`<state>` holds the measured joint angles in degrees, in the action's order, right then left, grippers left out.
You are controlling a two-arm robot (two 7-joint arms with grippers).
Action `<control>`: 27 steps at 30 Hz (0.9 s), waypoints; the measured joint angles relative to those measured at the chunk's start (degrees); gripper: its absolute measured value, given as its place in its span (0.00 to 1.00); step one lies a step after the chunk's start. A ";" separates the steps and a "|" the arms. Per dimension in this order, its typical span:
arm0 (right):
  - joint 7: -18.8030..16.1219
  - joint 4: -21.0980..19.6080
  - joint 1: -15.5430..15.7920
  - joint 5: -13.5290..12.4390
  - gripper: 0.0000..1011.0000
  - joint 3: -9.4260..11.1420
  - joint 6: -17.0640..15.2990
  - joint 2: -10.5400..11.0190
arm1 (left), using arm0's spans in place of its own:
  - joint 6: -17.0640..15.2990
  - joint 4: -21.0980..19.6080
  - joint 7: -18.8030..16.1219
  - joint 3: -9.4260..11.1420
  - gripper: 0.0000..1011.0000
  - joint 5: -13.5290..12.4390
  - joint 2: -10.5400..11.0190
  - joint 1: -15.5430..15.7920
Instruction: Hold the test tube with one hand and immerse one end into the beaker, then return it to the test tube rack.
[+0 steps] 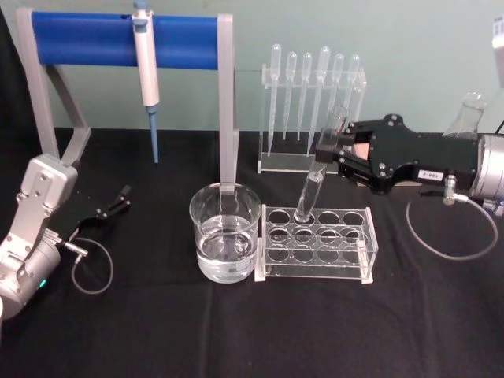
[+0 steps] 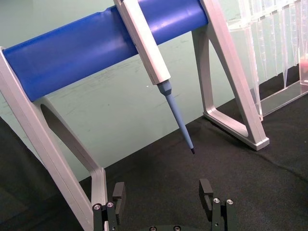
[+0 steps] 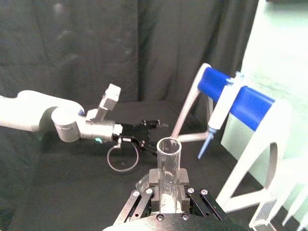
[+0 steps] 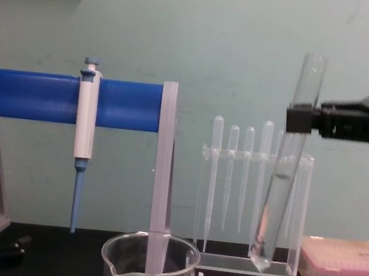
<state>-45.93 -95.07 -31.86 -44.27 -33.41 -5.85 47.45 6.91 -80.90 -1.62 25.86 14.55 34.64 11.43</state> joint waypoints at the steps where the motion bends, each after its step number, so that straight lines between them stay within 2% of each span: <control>1: 0.12 0.19 0.25 0.11 0.22 0.05 0.04 0.00 | 0.00 0.00 0.00 0.00 0.99 0.00 0.00 0.00; 10: 0.84 2.18 1.69 2.05 0.22 0.35 0.26 -0.78 | 0.00 0.00 0.00 0.00 0.99 0.00 0.00 0.00; 27: 1.49 5.69 2.47 4.58 0.22 0.46 0.42 -3.94 | 0.00 0.00 0.00 0.00 0.99 0.00 0.00 0.00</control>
<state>-44.43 -89.38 -29.39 -39.69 -32.95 -5.44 43.51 6.90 -80.90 -1.62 25.86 14.55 34.64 11.43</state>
